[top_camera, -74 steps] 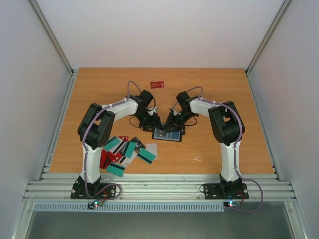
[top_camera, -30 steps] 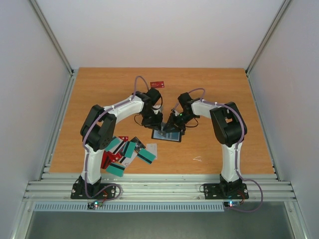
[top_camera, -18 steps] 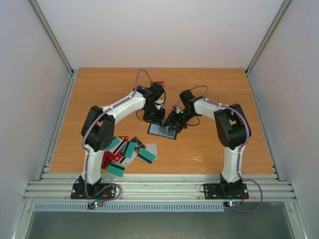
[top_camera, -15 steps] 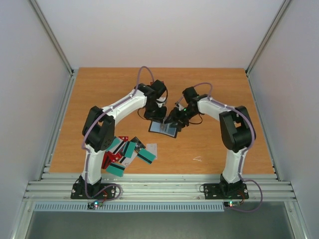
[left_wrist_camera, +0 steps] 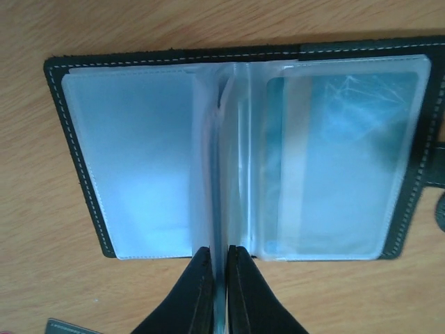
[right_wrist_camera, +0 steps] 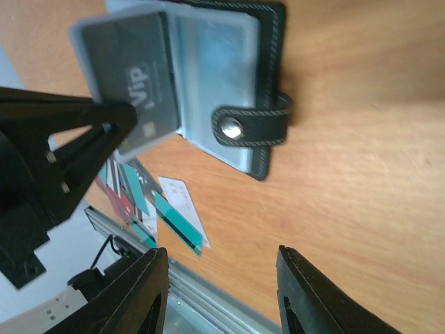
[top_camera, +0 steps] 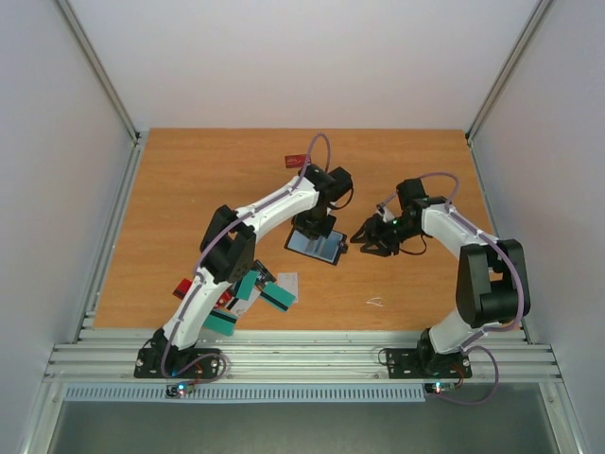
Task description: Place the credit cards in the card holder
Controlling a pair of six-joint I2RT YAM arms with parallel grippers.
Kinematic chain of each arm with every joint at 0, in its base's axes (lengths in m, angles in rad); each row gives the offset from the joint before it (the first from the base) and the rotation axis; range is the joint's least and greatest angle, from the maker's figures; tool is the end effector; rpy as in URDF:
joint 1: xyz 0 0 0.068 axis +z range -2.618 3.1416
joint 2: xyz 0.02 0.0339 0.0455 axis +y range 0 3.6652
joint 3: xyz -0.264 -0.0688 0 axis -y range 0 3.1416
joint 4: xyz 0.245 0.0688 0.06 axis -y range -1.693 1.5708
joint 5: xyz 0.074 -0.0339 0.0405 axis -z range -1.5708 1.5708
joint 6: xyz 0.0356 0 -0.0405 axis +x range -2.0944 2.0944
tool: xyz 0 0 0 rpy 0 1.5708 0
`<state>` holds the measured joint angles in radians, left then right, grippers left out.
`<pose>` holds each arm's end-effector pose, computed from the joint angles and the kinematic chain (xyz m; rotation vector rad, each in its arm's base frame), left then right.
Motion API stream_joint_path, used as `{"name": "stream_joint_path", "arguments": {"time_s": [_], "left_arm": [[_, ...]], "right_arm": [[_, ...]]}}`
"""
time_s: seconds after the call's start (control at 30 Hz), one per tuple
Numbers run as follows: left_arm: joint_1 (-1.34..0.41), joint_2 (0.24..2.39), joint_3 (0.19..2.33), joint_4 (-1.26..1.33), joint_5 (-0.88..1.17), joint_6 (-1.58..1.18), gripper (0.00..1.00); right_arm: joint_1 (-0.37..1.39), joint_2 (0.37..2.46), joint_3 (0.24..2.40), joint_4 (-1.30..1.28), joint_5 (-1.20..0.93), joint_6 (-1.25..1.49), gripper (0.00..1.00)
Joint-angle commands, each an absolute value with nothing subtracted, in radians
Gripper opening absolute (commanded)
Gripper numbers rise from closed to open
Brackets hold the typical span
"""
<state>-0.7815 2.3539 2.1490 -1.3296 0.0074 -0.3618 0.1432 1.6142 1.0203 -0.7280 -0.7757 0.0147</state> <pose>0.3280 -0.3258 0.2000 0.6491 3.0464 -0.0403 0.2860 0.0664 0.1935 -0.3156 2.7248 1.1427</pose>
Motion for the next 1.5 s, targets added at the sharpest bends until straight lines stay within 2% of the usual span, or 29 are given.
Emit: {"name": "stream_joint_path", "arguments": {"time_s": [0.0, 0.27, 0.47, 0.6, 0.73, 0.87, 0.93, 1.17, 1.47], "left_arm": [[-0.818, 2.403, 2.246, -1.454, -0.151, -0.365, 0.09], [-0.867, 2.479, 2.351, -1.515, -0.199, -0.419, 0.12], [-0.893, 2.530, 2.396, -1.525, -0.155, -0.460, 0.16], [-0.903, 2.527, 2.398, -1.502, -0.086, -0.495, 0.24], [-0.905, 2.499, 2.366, -1.400, 0.064, -0.511, 0.36], [-0.903, 2.435, 2.297, -1.303, 0.139, -0.501, 0.48], [-0.891, 2.389, 2.239, -1.248, 0.175, -0.493, 0.51], [-0.775, 2.179, 1.984, -1.102, 0.203, -0.492, 0.52], [-0.646, 2.058, 1.724, -0.983, 0.387, -0.326, 0.55]], "right_arm": [[0.100, 1.536, 0.959, -0.765, -0.777, -0.045, 0.44], [0.026, 1.482, 0.919, -0.817, -0.808, -0.104, 0.44], [0.014, 1.474, 0.916, -0.812, -0.833, -0.087, 0.44], [0.015, 1.470, 0.917, -0.795, -0.842, -0.069, 0.44], [0.014, 1.467, 0.917, -0.779, -0.847, -0.054, 0.44], [0.014, 1.462, 0.919, -0.764, -0.855, -0.029, 0.44], [0.014, 1.460, 0.924, -0.760, -0.859, -0.017, 0.44], [0.014, 1.442, 0.933, -0.733, -0.859, 0.043, 0.44], [0.041, 1.436, 0.938, -0.696, -0.849, 0.107, 0.43]]}}
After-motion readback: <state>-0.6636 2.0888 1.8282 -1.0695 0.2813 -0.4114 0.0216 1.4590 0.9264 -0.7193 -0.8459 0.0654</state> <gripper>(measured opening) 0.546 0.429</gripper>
